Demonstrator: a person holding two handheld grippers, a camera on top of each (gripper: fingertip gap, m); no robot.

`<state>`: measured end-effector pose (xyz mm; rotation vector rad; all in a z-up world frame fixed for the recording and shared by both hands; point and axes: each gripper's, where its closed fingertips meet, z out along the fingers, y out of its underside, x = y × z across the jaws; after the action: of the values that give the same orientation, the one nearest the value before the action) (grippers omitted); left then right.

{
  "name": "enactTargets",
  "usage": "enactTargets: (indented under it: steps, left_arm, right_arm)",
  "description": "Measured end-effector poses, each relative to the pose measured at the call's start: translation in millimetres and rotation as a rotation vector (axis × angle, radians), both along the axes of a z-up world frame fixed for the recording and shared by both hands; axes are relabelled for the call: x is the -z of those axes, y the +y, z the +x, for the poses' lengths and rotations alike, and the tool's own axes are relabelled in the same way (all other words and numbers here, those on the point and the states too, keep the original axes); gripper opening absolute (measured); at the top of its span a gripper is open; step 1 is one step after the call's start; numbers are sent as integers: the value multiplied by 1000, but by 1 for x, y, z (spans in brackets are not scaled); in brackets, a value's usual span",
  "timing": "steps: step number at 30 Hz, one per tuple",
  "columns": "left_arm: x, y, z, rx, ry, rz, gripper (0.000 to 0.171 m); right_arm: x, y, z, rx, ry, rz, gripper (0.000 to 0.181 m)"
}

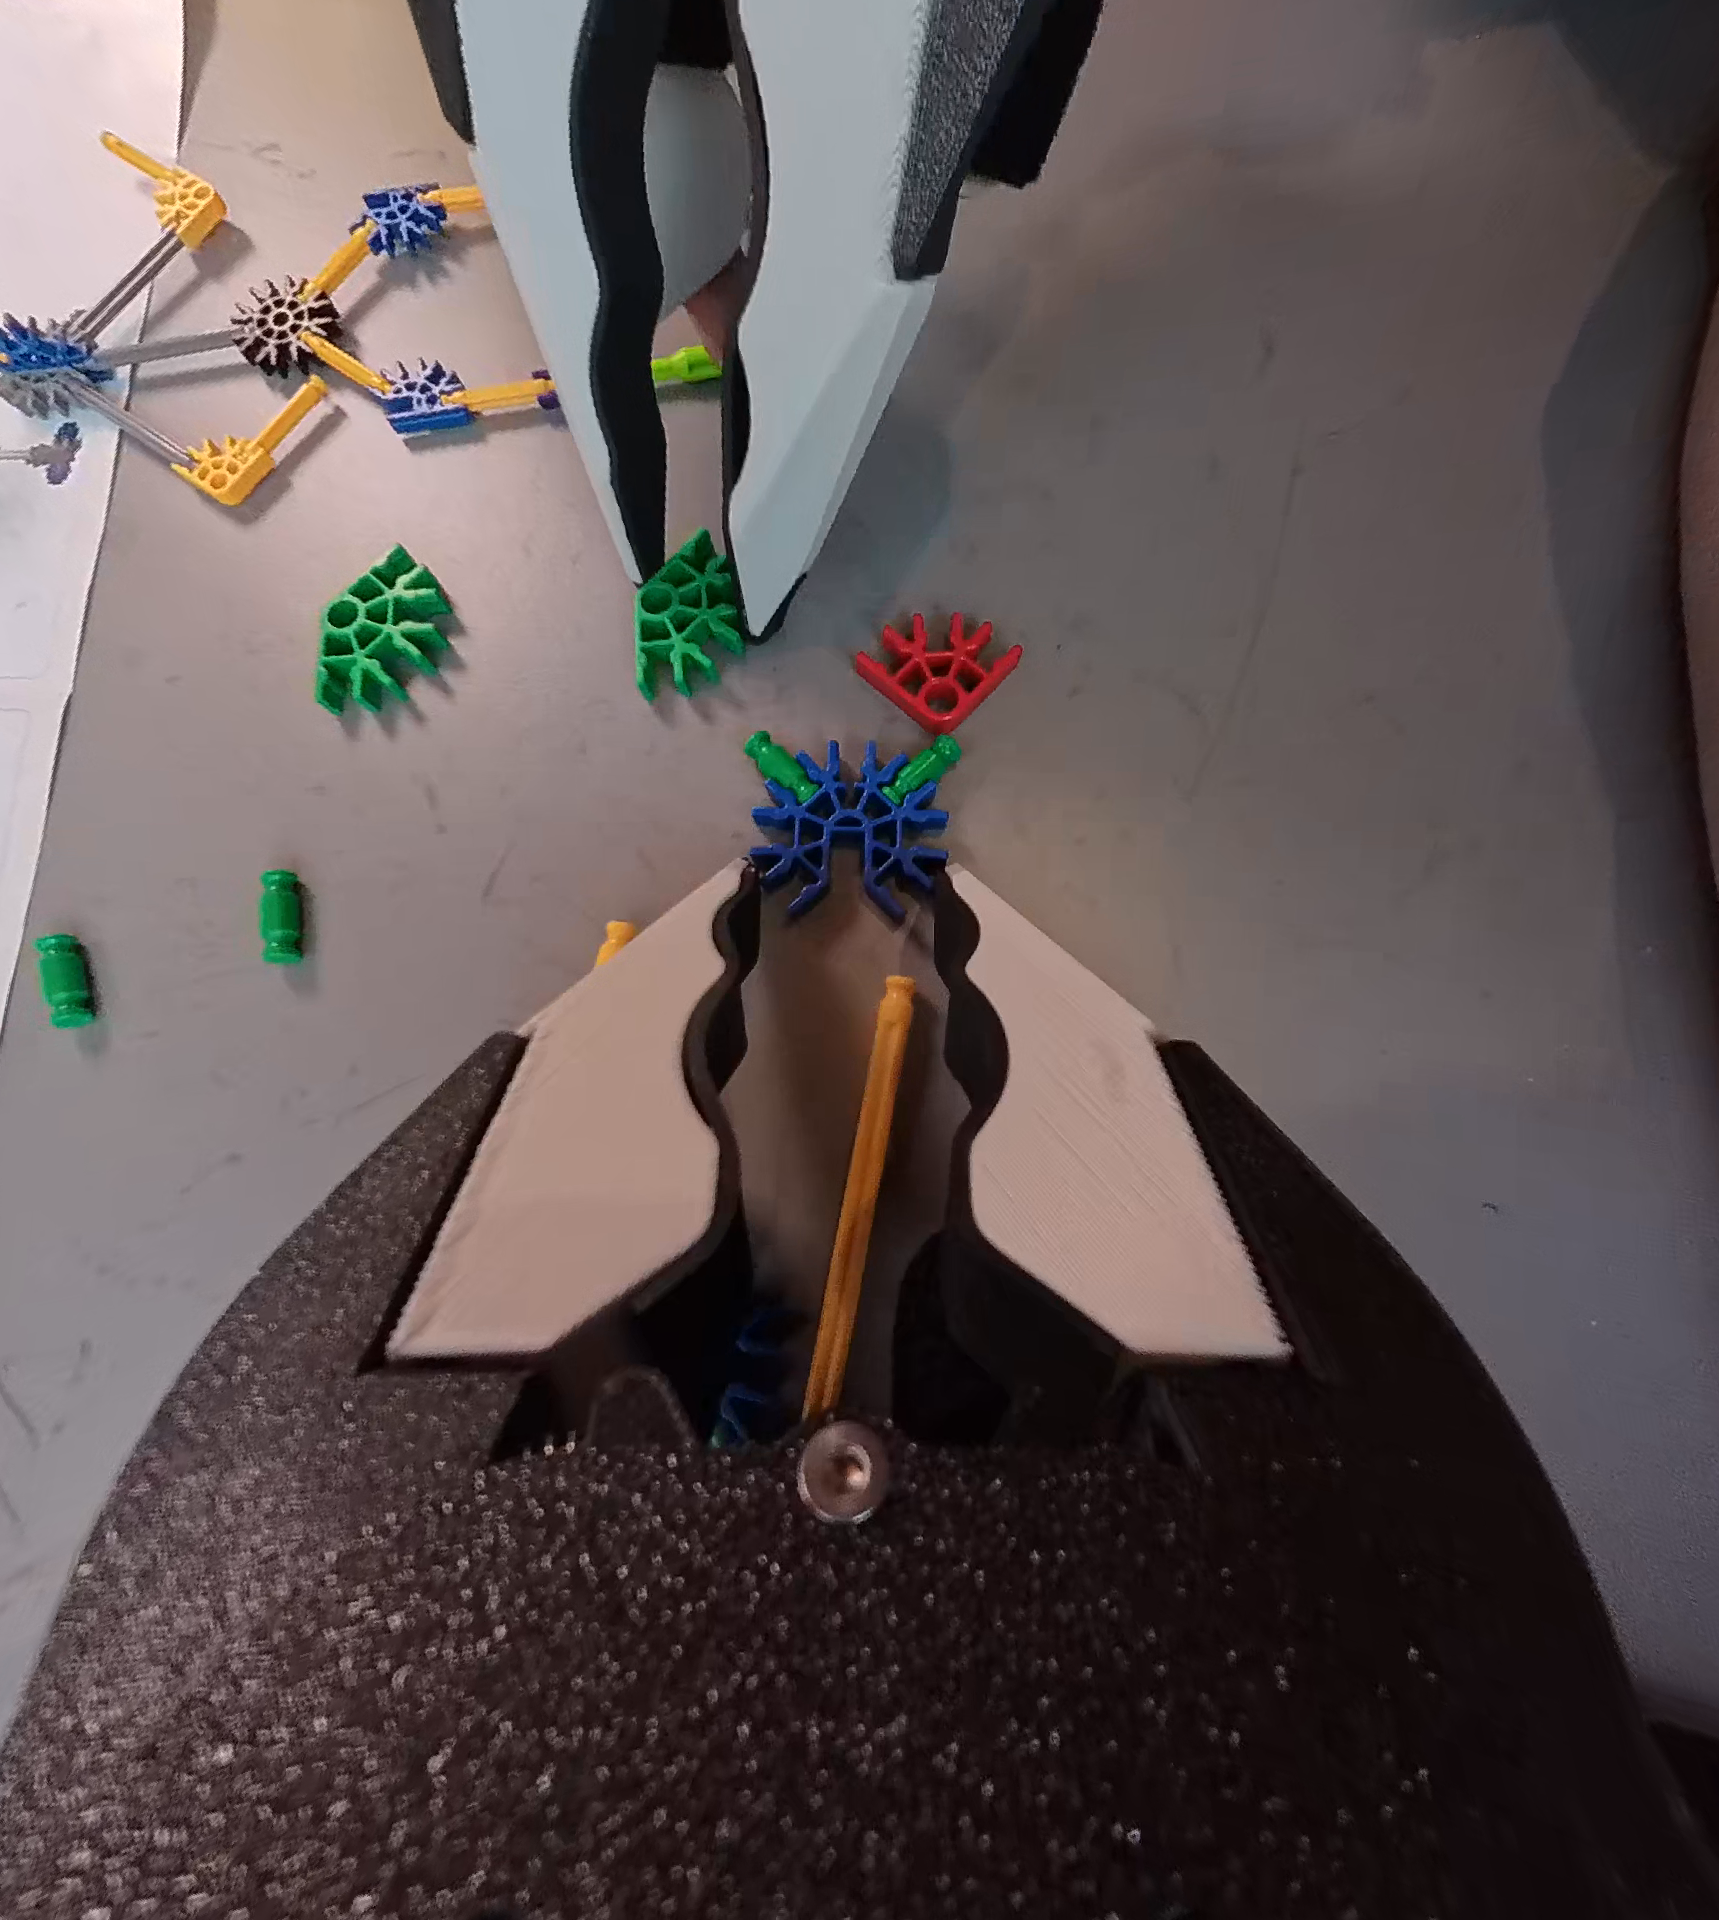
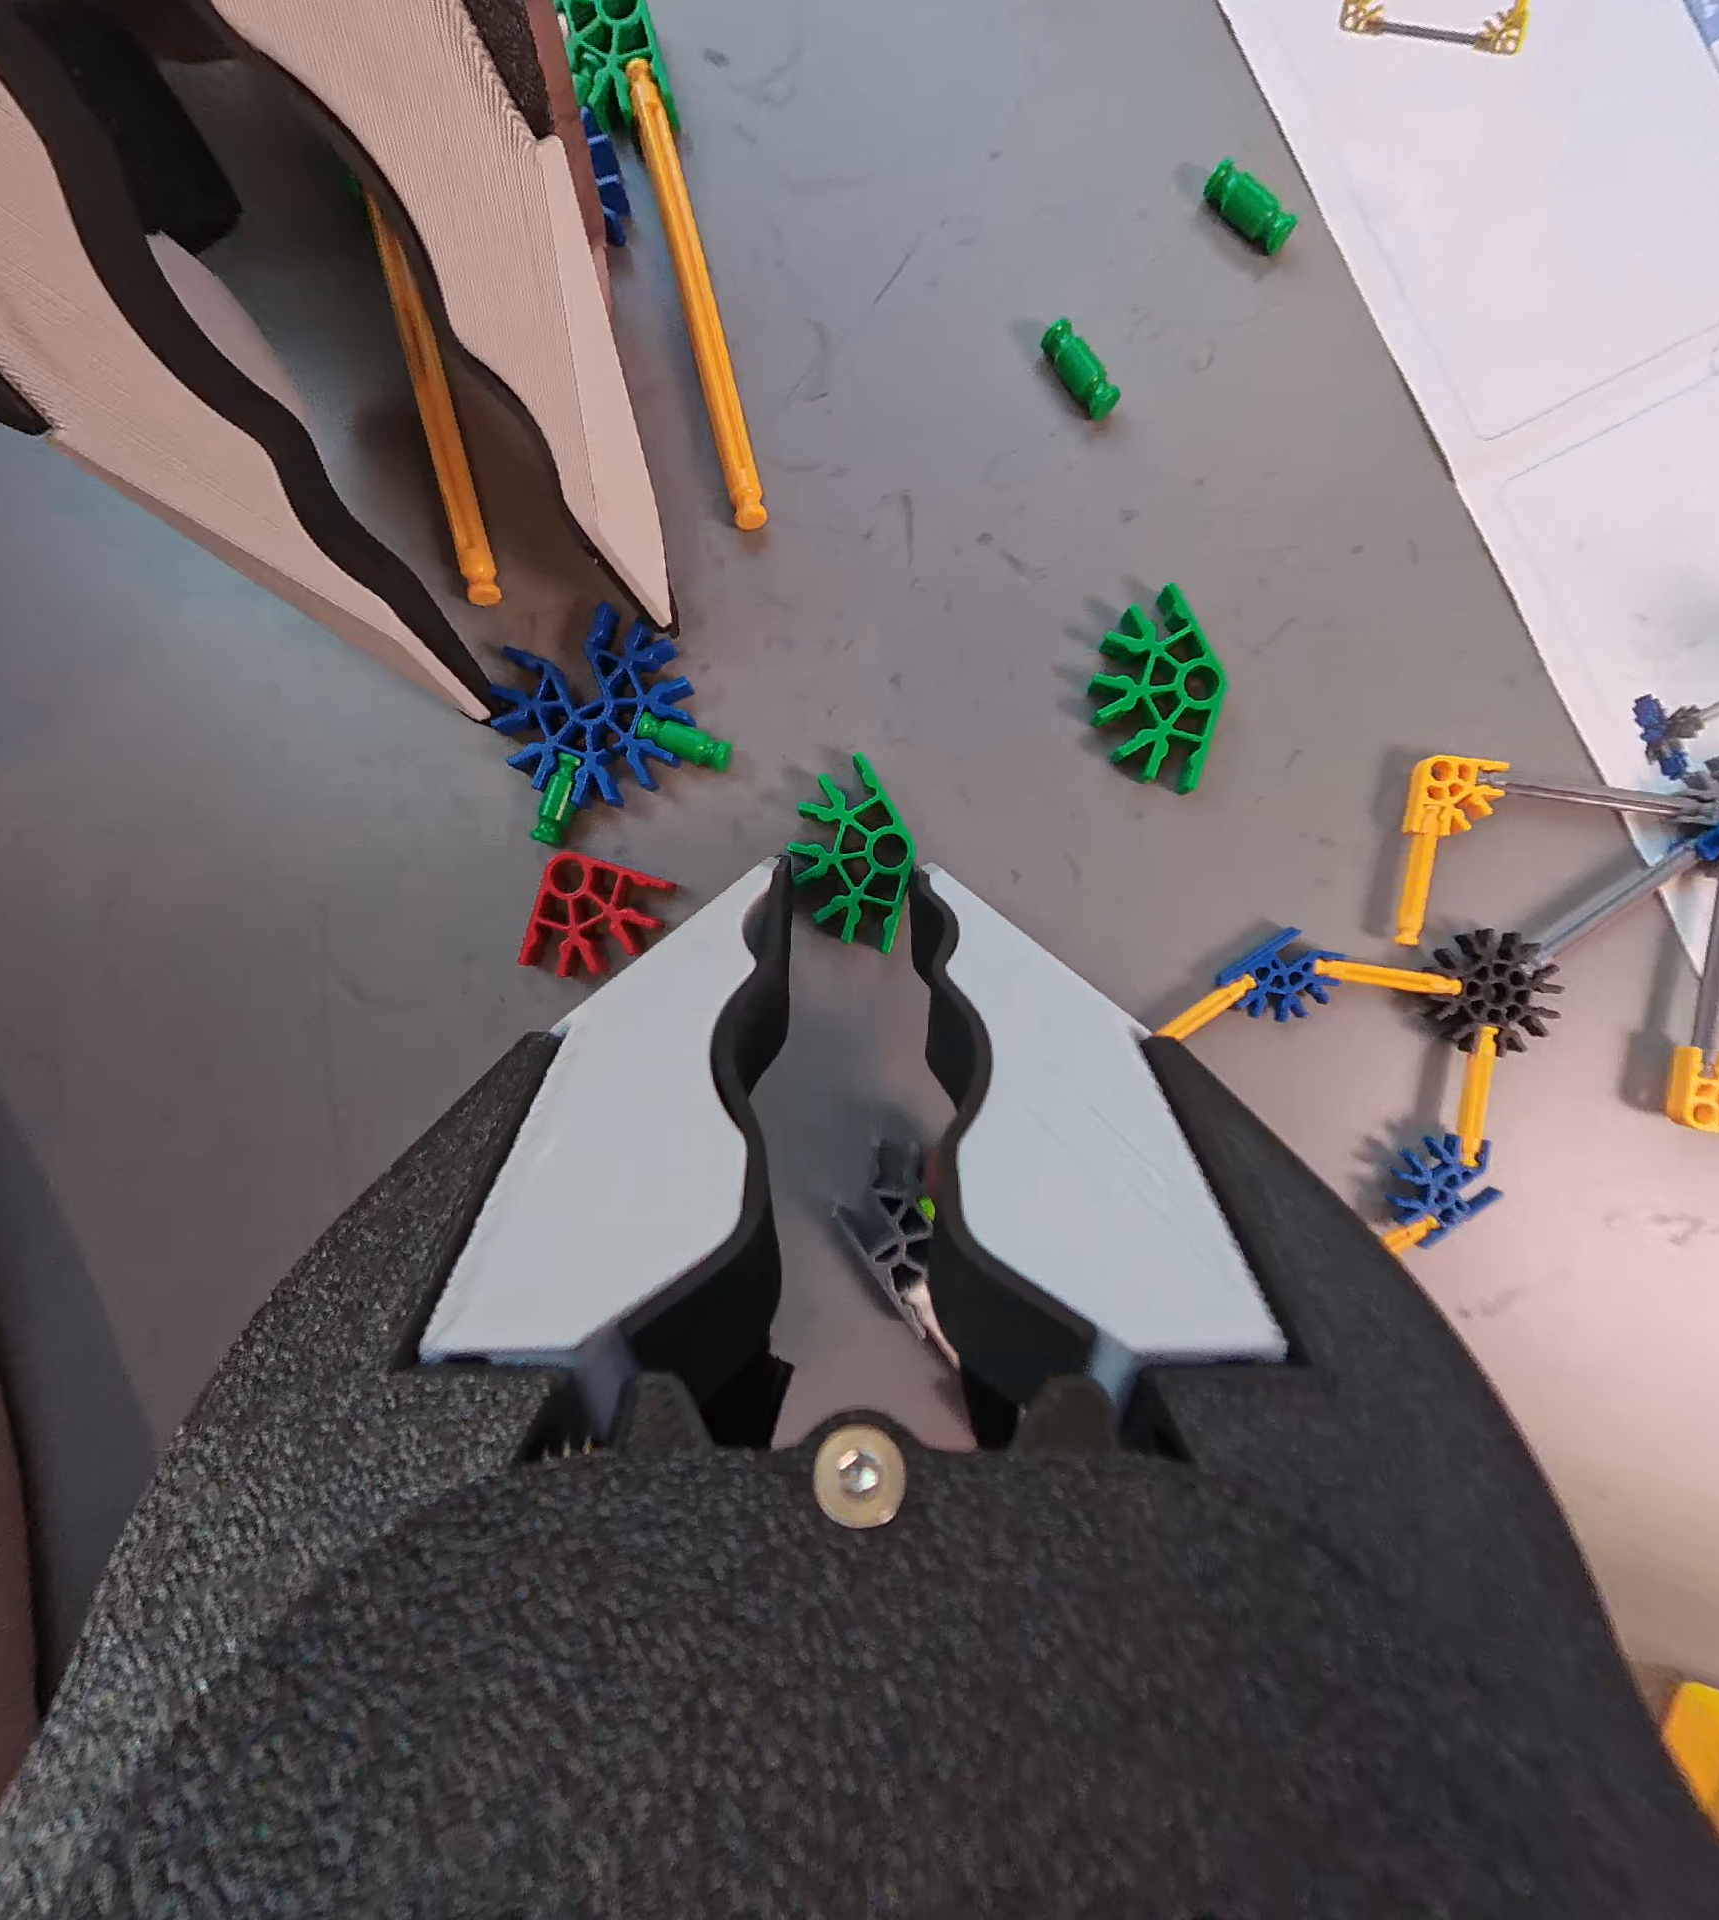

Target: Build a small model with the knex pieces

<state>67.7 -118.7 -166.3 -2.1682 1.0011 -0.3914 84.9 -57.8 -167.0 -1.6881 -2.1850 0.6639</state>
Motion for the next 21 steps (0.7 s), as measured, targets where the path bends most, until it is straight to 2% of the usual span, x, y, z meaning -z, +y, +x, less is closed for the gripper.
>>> enactTargets:
  steps: [13,21]
  left_arm:
    - [-1,2,-12,-15,22,21,34]
    - [-3,4,-16,-31,6,27,33]
  right_arm:
    - [1,-4,1,-151,-5,55,23]
    - [-1,0,1,-163,-5,61,24]
